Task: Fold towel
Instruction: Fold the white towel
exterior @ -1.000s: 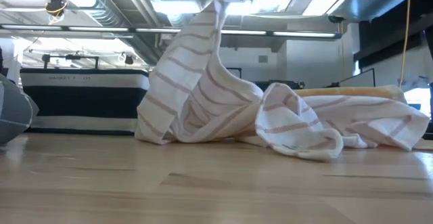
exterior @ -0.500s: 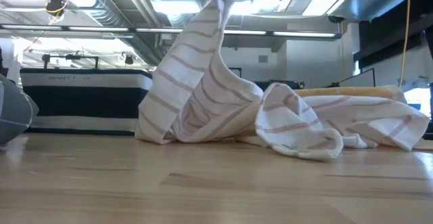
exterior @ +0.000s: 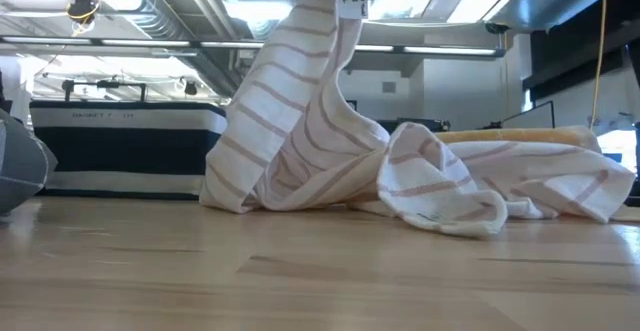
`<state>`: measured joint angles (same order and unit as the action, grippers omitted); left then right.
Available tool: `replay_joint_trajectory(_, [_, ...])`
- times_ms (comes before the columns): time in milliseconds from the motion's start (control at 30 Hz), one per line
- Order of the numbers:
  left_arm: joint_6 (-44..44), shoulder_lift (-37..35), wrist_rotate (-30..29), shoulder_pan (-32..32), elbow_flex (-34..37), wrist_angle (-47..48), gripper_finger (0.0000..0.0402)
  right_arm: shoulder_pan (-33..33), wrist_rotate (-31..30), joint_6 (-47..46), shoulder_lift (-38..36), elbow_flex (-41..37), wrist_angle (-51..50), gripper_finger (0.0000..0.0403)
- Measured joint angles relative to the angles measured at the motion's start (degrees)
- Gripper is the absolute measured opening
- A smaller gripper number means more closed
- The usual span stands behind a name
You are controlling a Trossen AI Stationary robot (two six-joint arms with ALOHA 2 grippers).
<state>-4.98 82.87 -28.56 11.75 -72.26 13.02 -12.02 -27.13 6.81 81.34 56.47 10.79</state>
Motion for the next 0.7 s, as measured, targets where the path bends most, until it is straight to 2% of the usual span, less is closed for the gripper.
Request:
replay_joint_trajectory(200, [3.4, -0.5, 0.5, 0.4, -2.5, 16.2, 0.0107, 0.1, -3.9, -0.8, -3.8, 0.0, -5.2, 0.0007])
replay_joint_trajectory(333, [11.9, -0.1, 0.9, 3.1, -0.8, 26.4, 0.0148, 0.1, -8.6, -4.1, -7.0, 0.0, -15.1, 0.0007])
replay_joint_trajectory(533, [23.4, 2.3, 0.5, 5.6, 8.3, 26.7, 0.0158, 0.1, -14.6, -14.0, -8.6, 0.0, -32.0, 0.0005])
replay_joint_trajectory(700, [23.0, 8.2, 0.4, 4.9, 14.5, 19.6, 0.0159, 0.1, -16.4, -21.2, -8.1, -1.5, -39.6, 0.0004])
